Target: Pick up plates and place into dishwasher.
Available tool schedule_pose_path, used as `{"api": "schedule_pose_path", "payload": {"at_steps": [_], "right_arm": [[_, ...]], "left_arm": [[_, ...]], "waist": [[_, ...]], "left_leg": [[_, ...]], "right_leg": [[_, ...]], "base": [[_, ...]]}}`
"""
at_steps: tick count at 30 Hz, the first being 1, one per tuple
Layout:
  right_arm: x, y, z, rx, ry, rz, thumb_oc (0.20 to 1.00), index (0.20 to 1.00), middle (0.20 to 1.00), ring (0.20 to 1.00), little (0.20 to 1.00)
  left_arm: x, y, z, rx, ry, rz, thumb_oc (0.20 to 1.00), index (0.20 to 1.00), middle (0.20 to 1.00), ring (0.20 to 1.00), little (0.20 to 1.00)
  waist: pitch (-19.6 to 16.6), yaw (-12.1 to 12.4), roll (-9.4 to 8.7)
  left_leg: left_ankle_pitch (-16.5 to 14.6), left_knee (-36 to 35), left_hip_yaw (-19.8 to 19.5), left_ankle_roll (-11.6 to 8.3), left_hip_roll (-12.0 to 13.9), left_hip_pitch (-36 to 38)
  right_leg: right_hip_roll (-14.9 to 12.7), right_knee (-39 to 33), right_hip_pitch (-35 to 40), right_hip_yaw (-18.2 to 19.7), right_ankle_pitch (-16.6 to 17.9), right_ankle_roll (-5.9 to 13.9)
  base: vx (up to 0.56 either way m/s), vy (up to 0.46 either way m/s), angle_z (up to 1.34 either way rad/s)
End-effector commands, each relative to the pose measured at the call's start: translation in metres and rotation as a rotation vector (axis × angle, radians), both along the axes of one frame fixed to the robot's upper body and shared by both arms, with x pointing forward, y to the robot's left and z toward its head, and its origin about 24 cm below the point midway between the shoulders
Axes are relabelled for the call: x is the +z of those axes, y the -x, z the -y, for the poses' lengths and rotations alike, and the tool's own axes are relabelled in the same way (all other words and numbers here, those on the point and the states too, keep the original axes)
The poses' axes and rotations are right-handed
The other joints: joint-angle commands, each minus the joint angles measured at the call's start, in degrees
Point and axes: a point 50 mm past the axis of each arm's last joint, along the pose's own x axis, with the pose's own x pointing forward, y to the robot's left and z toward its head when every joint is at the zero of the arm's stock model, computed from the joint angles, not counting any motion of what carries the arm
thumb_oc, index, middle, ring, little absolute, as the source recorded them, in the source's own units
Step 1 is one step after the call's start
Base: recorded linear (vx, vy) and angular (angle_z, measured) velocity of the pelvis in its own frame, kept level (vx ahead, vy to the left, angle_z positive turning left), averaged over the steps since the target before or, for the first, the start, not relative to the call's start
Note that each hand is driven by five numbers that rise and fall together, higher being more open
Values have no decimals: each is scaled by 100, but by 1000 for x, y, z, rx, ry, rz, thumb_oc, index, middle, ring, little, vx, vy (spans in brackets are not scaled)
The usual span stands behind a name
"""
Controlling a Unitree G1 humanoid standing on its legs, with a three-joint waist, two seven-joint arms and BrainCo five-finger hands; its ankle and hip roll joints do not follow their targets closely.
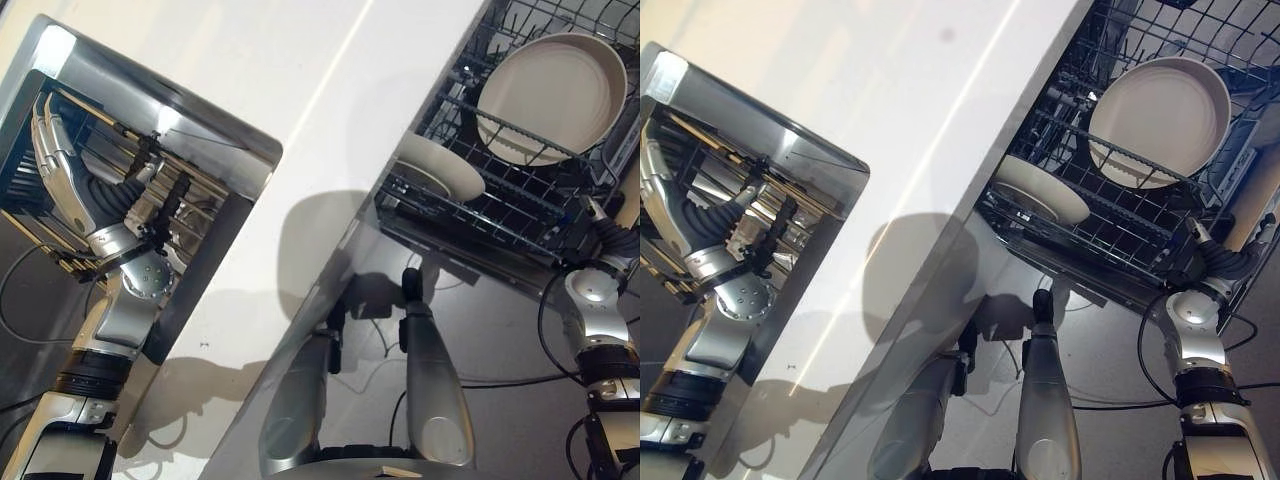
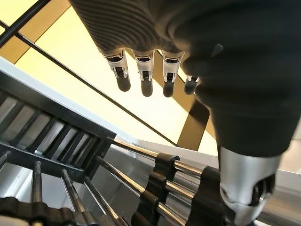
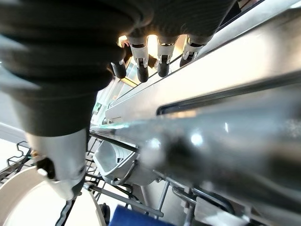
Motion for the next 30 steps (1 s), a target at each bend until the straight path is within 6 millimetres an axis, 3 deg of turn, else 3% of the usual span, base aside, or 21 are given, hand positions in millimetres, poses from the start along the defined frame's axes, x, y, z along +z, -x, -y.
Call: {"api": "schedule_pose_path", "payload": {"at_steps": [1, 6, 8, 10, 15, 17, 22, 30], "right_arm": [[62, -54, -66, 292, 104, 170, 1000, 1000, 1000, 1000, 1000], [56, -42, -48, -83, 117, 109, 1000, 1000, 1000, 1000, 1000], [46, -25, -29, -372, 198, -7, 1000, 1000, 1000, 1000, 1000], [47, -16, -20, -501, 266, -51, 1000, 1000, 1000, 1000, 1000], [63, -8, -17, -566, 365, -49, 1000, 1000, 1000, 1000, 1000], [74, -9, -23, -511, 388, 2, 1000, 1000, 1000, 1000, 1000], [72, -19, -42, -272, 340, 53, 1000, 1000, 1000, 1000, 1000], [67, -43, -80, 374, 130, 205, 1000, 1000, 1000, 1000, 1000]], "left_arm": [[6, 1, 19, -61, 13, 63, 1000, 1000, 1000, 1000, 1000], [-1, 3, 19, -52, 26, 67, 1000, 1000, 1000, 1000, 1000], [-5, 5, 16, -40, 28, 68, 1000, 1000, 1000, 1000, 1000], [-4, 7, 16, -39, 26, 66, 1000, 1000, 1000, 1000, 1000], [0, 9, 14, -42, 20, 66, 1000, 1000, 1000, 1000, 1000], [2, 10, 15, -42, 20, 75, 1000, 1000, 1000, 1000, 1000], [-4, 11, 18, -41, 20, 73, 1000, 1000, 1000, 1000, 1000], [-7, 9, 17, -52, 34, 62, 1000, 1000, 1000, 1000, 1000]], "waist": [[64, 392, -13], [64, 385, -7], [64, 351, -34], [64, 332, -63], [63, 310, -124], [63, 299, -150], [63, 296, -147], [63, 350, -44]], "left_leg": [[286, 413, 137, 47, 52, -761], [264, 356, 206, 80, 25, -684], [222, 377, 243, 102, 35, -672], [182, 431, 254, 121, 33, -695], [153, 464, 243, 150, 30, -737], [147, 455, 242, 160, 9, -770], [151, 455, 236, 141, -10, -784], [207, 375, 207, 95, -53, -779]], "right_leg": [[-187, -155, 197, -81, -280, 98], [-243, -147, 204, -1, -263, 157], [-247, -134, 203, 28, -245, 190], [-244, -130, 202, 36, -230, 203], [-221, -164, 185, 86, -183, 240], [-210, -180, 144, 114, -175, 256], [-215, -174, 120, 117, -194, 244], [-283, -115, 42, 43, -266, 206]], "base": [[34, 114, 1], [24, 103, 3], [16, 74, 6], [17, 11, 6], [0, -4, 8], [0, 0, 0], [0, 0, 0], [3, 5, 0]]}}
